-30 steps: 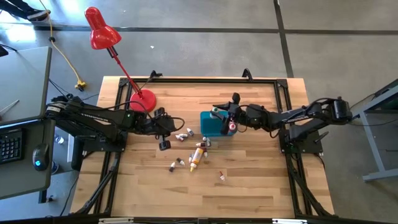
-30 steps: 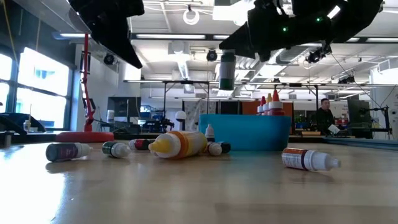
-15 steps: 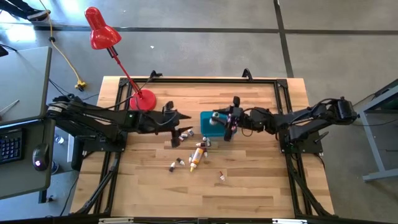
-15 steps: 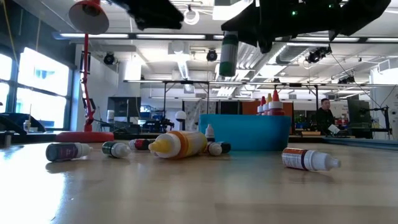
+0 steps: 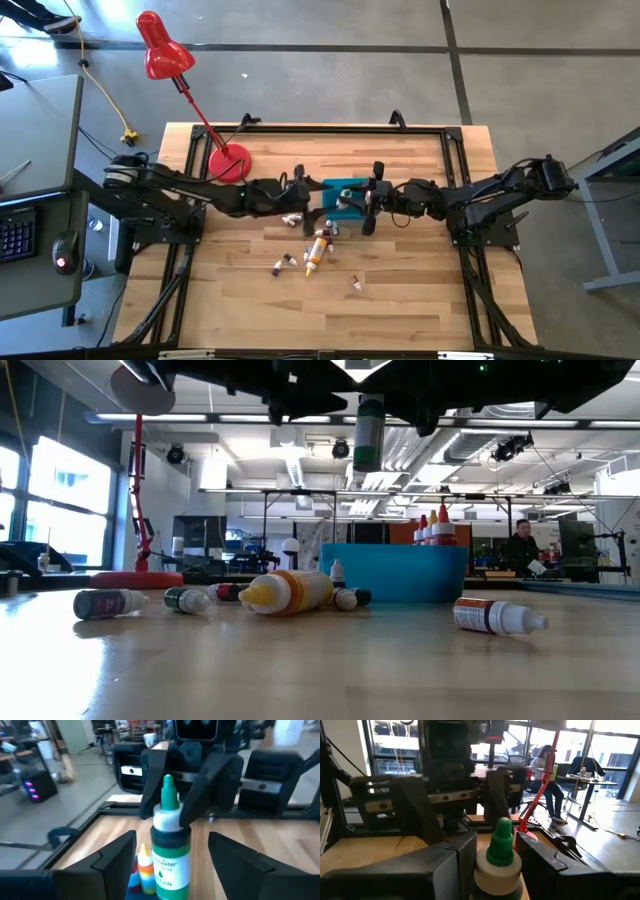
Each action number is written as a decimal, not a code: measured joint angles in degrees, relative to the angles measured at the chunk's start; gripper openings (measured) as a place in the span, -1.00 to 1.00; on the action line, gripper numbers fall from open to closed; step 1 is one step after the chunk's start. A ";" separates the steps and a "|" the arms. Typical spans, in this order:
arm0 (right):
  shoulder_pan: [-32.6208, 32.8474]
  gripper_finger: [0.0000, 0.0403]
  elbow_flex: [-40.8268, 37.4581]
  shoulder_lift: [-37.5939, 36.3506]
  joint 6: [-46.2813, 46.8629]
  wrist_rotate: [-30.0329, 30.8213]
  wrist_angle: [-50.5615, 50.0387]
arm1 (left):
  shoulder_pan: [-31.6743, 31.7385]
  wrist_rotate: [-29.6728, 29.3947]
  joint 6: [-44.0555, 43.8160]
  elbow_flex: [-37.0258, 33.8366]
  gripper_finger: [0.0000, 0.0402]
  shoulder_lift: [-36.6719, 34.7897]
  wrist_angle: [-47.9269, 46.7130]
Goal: Pick & Place food coloring
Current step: Put the big green food coloring bottle into the blue bin
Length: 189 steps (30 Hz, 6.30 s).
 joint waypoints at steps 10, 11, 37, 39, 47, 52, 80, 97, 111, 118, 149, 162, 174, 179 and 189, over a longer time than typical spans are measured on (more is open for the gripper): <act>0.00 -0.40 0.00 0.00 -1.65 -0.06 -0.07 | 4.04 9.02 -5.20 0.14 0.22 3.48 2.07; 0.00 -0.39 0.00 0.00 -1.98 -0.06 -0.09 | 4.00 9.08 -5.20 0.30 0.22 4.13 3.80; 0.00 -0.41 0.00 0.02 -1.97 -0.53 0.17 | 4.00 9.17 -4.79 0.35 0.22 7.93 9.74; -0.02 -0.39 0.00 0.02 -1.95 -1.33 0.17 | 4.00 9.06 -4.79 0.35 0.22 7.93 9.73; 0.00 -0.44 0.00 0.02 -1.95 -2.20 0.20 | 4.00 9.94 -4.81 0.35 0.22 8.23 10.92; -0.02 -0.39 0.00 0.04 -1.95 -2.75 0.76 | 4.00 9.98 -4.84 0.37 0.22 9.58 11.81; 0.00 -0.40 -0.02 0.04 -1.46 -2.60 -2.95 | 3.91 9.83 -4.79 6.34 -0.05 15.40 7.70; 0.04 -0.45 -0.02 0.04 -3.24 3.11 -4.94 | 3.98 7.94 -4.15 6.34 -0.05 15.40 6.51; 0.00 -0.45 -0.02 0.04 -3.46 5.14 -5.84 | 3.94 5.74 -3.22 6.29 -0.26 15.40 5.86; 0.00 -0.30 -0.02 0.04 -3.48 5.19 -5.87 | 3.91 5.84 -3.23 6.29 -0.36 15.40 5.94; 20.60 -0.31 -0.33 -24.42 -5.98 22.69 -25.44 | 9.30 1.55 -7.90 6.33 -0.36 24.62 19.54; 24.46 -0.36 -0.57 -18.61 -4.92 32.36 -26.18 | 10.01 2.55 -7.81 15.52 -0.36 36.47 18.48; 24.46 -0.36 -0.57 -18.36 -4.92 31.68 -26.03 | 9.90 -4.76 -8.21 17.92 -0.36 38.66 12.56; 24.46 -0.36 -0.57 -18.36 -4.92 31.09 -26.01 | 9.88 -7.26 -9.61 15.57 -0.36 38.66 17.02; 24.46 -0.36 -0.57 -18.36 -4.94 31.08 -26.02 | 9.97 -5.82 -9.86 10.86 -0.36 41.52 32.72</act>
